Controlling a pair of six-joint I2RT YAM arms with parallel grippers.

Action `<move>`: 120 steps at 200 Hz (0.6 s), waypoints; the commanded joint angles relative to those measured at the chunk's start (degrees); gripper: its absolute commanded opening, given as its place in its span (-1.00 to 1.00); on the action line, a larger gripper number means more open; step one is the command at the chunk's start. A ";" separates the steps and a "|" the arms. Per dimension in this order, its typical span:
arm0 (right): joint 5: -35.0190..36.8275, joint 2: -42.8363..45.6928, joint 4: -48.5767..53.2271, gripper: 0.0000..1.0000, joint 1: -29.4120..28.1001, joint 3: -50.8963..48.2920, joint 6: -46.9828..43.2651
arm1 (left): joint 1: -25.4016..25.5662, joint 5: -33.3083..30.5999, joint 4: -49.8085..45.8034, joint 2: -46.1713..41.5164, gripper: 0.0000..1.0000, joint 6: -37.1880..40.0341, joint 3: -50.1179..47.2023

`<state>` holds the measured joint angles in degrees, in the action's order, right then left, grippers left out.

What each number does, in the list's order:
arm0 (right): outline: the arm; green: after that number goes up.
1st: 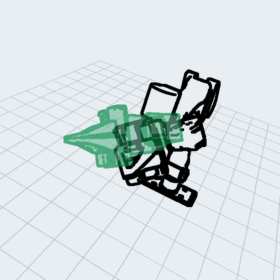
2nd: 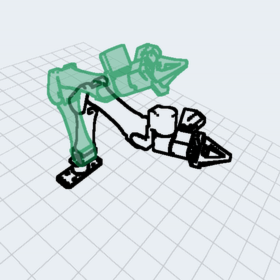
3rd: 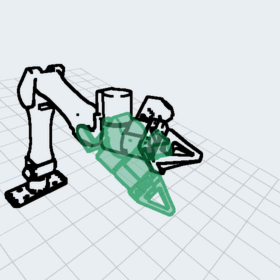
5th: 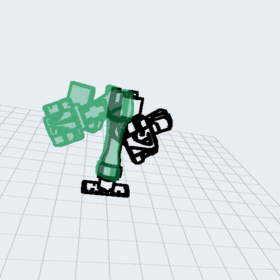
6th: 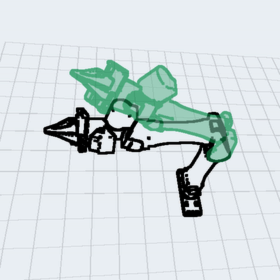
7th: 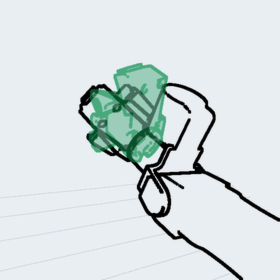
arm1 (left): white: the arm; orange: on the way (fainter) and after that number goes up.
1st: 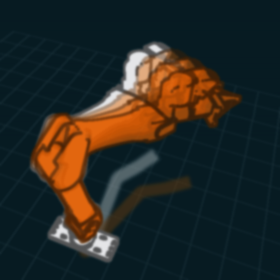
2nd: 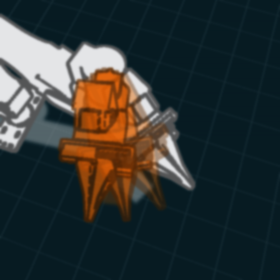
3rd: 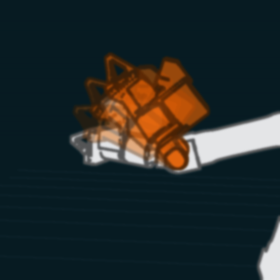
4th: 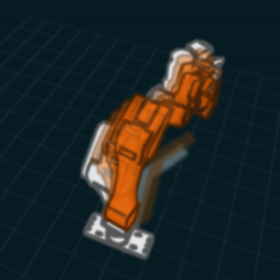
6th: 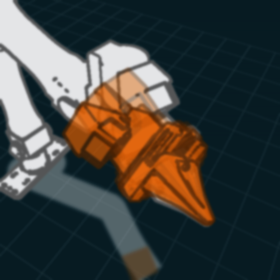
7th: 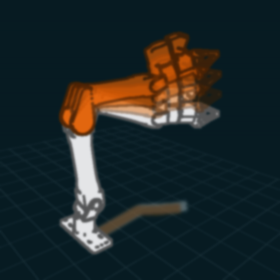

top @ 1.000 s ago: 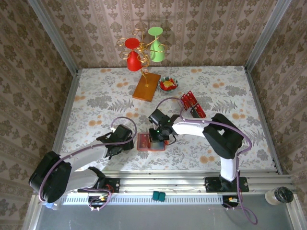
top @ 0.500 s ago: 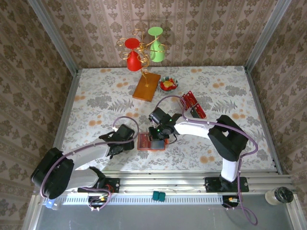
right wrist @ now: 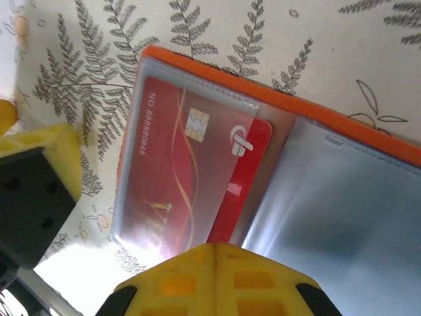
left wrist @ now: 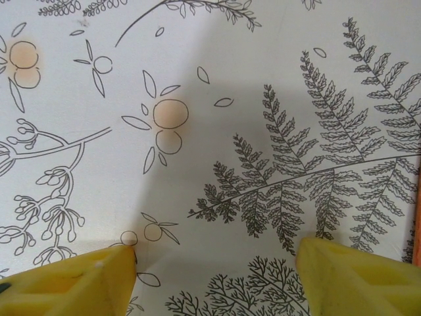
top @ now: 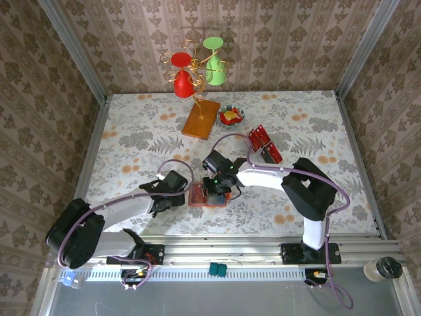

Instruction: Put the credit cards into the card holder

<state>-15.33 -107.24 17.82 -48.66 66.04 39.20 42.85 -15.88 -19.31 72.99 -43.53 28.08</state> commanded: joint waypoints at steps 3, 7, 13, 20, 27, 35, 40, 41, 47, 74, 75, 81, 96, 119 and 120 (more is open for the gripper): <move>-0.57 -1.46 -0.60 -1.00 -0.56 0.76 0.64 | 1.62 9.43 9.53 3.50 0.36 0.11 -0.39; -0.65 -1.69 -0.73 -1.00 -0.65 0.88 0.76 | 1.68 9.52 9.63 3.62 0.35 0.11 -0.31; -0.82 -1.96 -0.75 -1.00 -0.71 1.00 0.79 | 1.71 9.55 9.79 3.83 0.36 0.02 -0.27; -0.91 -2.21 -0.83 -1.00 -0.82 1.10 0.87 | 1.81 9.72 10.00 4.28 0.35 0.02 -0.18; -0.93 -2.40 -0.80 -1.00 -0.95 1.43 0.88 | 1.96 9.92 10.25 4.63 0.35 -0.01 -0.13; -1.04 -2.77 -0.71 -1.00 -0.99 1.71 0.88 | 2.18 10.11 10.51 5.19 0.35 0.02 -0.04; -1.11 -2.92 -0.65 -1.00 -1.03 1.90 0.88 | 2.24 10.14 10.65 5.49 0.35 -0.01 0.01; -1.15 -2.99 -0.67 -1.00 -1.01 1.94 0.88 | 2.24 10.15 10.67 5.58 0.35 0.01 0.03; -1.18 -3.16 -0.70 -1.00 -0.99 2.12 0.87 | 2.41 10.28 10.86 5.92 0.35 -0.02 0.04; -1.62 -4.08 -0.59 -1.00 -1.12 2.85 0.88 | 3.07 10.34 11.62 7.07 0.35 -0.35 0.05; -1.63 -4.10 -0.59 -1.00 -1.15 2.86 0.88 | 3.05 10.39 11.64 7.12 0.35 -0.34 0.05; -1.63 -4.27 -0.43 -1.00 -1.15 3.08 0.87 | 3.20 10.47 11.79 7.24 0.35 -0.40 0.12; -1.83 -4.44 -0.46 -1.00 -1.23 3.41 0.94 | 3.41 10.58 12.06 7.51 0.34 -0.42 -0.04; -2.76 -4.51 -0.86 -1.00 -1.30 3.73 1.22 | 3.68 10.66 12.36 7.82 0.34 -0.48 -0.12; -2.81 -4.53 -0.90 -1.00 -1.28 3.78 1.22 | 3.66 10.63 12.41 7.84 0.34 -0.49 -0.12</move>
<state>-16.67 -110.65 16.86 -49.47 68.29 39.40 45.01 -18.06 -19.49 75.81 -43.57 29.52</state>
